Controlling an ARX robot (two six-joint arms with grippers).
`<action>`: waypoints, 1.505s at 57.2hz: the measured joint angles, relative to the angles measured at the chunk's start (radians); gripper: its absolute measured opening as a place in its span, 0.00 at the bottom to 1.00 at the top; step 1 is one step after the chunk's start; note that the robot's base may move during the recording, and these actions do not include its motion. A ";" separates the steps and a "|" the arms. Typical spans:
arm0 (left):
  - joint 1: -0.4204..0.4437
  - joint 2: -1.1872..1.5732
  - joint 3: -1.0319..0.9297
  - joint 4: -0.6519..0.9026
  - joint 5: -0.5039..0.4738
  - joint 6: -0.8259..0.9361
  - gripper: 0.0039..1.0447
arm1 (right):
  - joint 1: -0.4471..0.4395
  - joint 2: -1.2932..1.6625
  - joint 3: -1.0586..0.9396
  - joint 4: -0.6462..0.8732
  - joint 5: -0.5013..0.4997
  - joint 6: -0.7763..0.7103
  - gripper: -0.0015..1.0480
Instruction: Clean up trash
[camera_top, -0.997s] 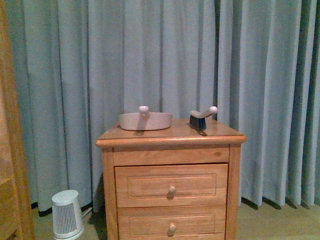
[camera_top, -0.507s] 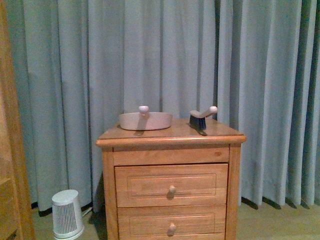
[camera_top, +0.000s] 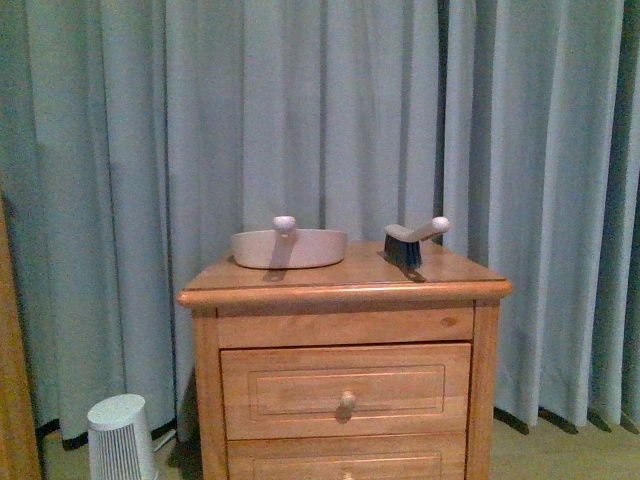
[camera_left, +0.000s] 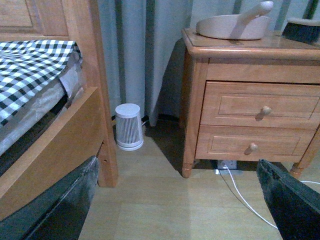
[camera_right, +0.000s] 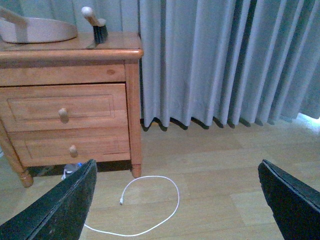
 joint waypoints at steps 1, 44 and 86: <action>0.000 0.000 0.000 0.000 0.000 0.000 0.93 | 0.000 0.000 0.000 0.000 0.000 0.000 0.93; 0.000 0.000 0.000 0.000 0.000 0.000 0.93 | 0.000 0.000 0.000 0.000 0.000 0.000 0.93; 0.000 0.000 0.000 0.000 0.000 0.000 0.93 | 0.000 0.000 0.000 0.000 0.000 0.000 0.93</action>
